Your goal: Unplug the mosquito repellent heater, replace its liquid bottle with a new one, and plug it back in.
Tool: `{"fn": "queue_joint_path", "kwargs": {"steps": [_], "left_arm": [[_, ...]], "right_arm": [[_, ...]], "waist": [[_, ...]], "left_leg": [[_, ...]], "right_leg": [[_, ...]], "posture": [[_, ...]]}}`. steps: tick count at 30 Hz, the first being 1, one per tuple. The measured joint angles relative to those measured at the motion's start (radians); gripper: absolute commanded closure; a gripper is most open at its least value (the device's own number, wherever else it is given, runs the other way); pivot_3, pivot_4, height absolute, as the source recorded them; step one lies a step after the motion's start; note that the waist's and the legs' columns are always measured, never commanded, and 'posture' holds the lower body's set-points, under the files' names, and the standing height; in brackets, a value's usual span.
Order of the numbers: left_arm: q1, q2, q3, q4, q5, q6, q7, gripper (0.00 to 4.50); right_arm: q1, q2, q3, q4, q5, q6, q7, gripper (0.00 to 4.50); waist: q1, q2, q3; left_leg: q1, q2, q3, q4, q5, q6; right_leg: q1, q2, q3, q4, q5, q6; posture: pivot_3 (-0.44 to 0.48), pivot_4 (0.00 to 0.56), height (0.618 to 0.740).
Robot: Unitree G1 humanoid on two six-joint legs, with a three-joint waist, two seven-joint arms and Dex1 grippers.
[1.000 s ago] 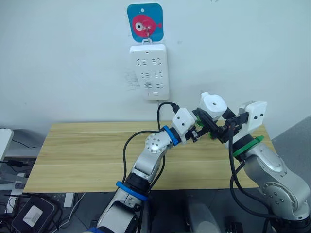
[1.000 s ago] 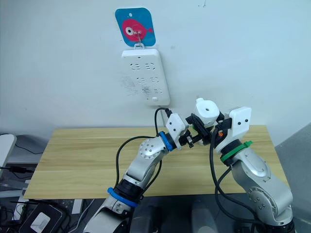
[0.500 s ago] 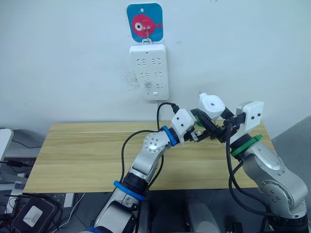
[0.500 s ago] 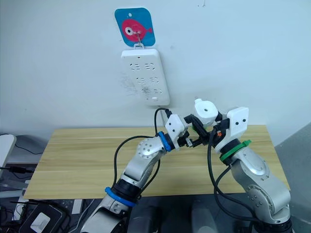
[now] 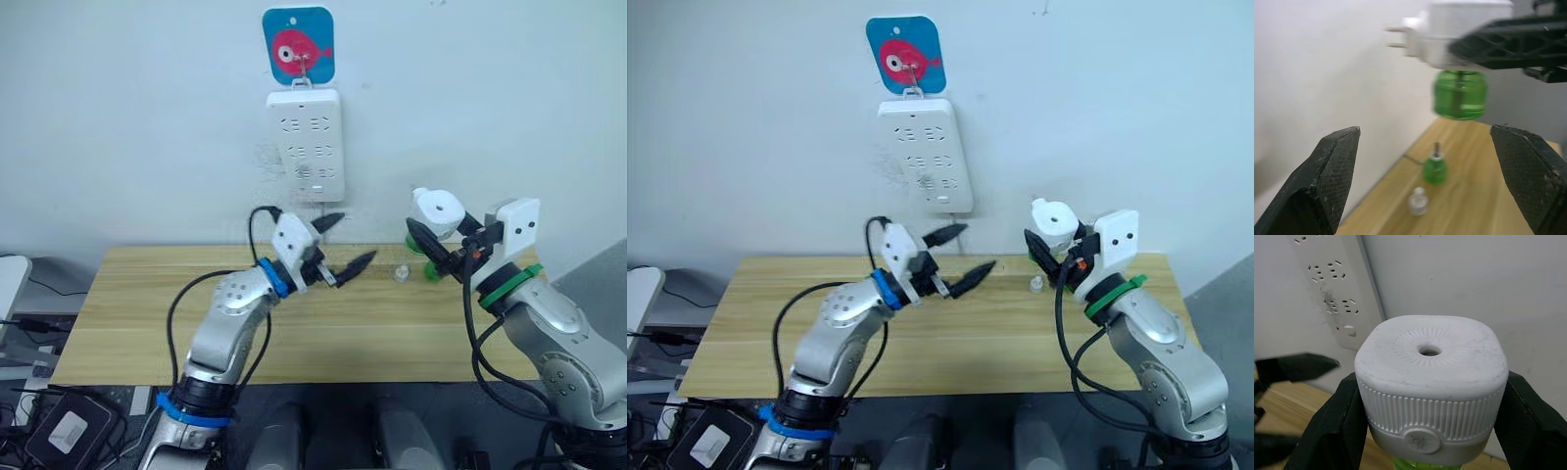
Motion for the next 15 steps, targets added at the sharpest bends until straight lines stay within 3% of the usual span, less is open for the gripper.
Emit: {"fn": "queue_joint_path", "kwargs": {"steps": [7,15], "left_arm": [[-0.076,0.096,0.186,0.013,-0.01,0.033,0.108,0.0],[-0.22,0.146,0.182,0.2,0.001,0.011,0.056,0.0]], "right_arm": [[-0.026,-0.03,0.008,0.007,0.011,0.015,0.068,1.44],[-0.038,-0.007,0.027,0.029,0.008,0.015,0.089,1.44]], "waist": [[0.02,0.0,0.0],[0.046,-0.001,-0.001]], "left_leg": [[0.0,0.0,0.0,0.0,0.0,0.0],[0.0,-0.001,0.0,0.0,0.0,0.0]], "right_leg": [[0.0,0.0,-0.001,0.0,0.0,0.0],[0.0,0.0,-0.001,0.0,0.0,0.0]], "posture": [[0.006,0.18,0.74],[-0.006,0.176,0.74]]}}
